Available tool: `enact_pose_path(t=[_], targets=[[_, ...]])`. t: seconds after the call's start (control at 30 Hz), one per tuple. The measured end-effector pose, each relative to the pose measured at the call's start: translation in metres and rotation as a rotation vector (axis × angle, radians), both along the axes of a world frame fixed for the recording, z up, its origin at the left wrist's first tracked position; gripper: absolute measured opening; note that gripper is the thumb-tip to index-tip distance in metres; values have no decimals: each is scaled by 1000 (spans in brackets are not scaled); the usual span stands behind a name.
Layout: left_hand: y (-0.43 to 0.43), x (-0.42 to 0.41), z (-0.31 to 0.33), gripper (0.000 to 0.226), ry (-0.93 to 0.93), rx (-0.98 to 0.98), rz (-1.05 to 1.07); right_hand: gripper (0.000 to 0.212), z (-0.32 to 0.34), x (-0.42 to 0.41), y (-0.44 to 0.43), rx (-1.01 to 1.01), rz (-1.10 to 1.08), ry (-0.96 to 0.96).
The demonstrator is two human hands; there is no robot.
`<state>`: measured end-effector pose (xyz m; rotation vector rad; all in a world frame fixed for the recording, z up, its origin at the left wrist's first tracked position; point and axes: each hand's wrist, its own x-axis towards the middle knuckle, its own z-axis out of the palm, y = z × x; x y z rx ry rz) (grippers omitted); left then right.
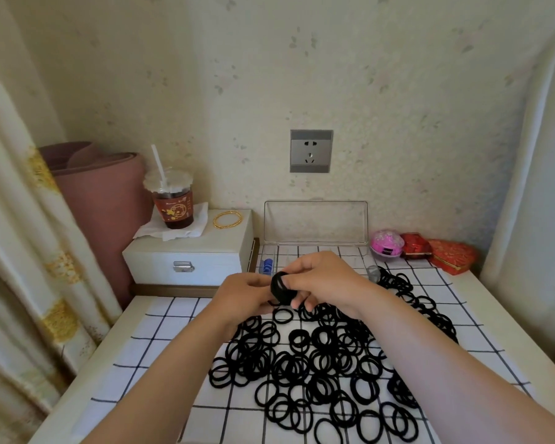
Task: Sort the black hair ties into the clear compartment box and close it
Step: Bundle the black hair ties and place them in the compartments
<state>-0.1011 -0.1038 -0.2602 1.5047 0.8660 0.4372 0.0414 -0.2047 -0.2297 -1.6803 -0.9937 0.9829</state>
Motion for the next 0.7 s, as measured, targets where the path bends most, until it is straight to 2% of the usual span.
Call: enact_pose_path(t=[0.1,0.23,0.3,0.4,0.47,0.53,0.63,0.7], targets=[[1,-1,4,23,-144,-249,-49,11,-4,-2,1,-23,-51,-47],[5,-2,5,25,-228,-374,-68,10,-8,-2,3,-20,-138,-80],[4,-1,5,29,-238,-358,-104,12,-10,-4,6,-35,-172,-166],[7,2,0,31,-156,-178,-98,11,-9,-7,7,-53,-173,-277],[12,1,0,29,-127,-148,-80,21,-7,-7,7,-57,-142,-214],[16,-3,1,24,-128,-162,-112,35,-6,-3,6,-77,-67,-69],[20,-6,2,24,-137,-167,-160,29,-4,2,4,-110,31,83],[21,-6,1,24,-122,-129,-161,29,-7,3,6,-114,6,139]])
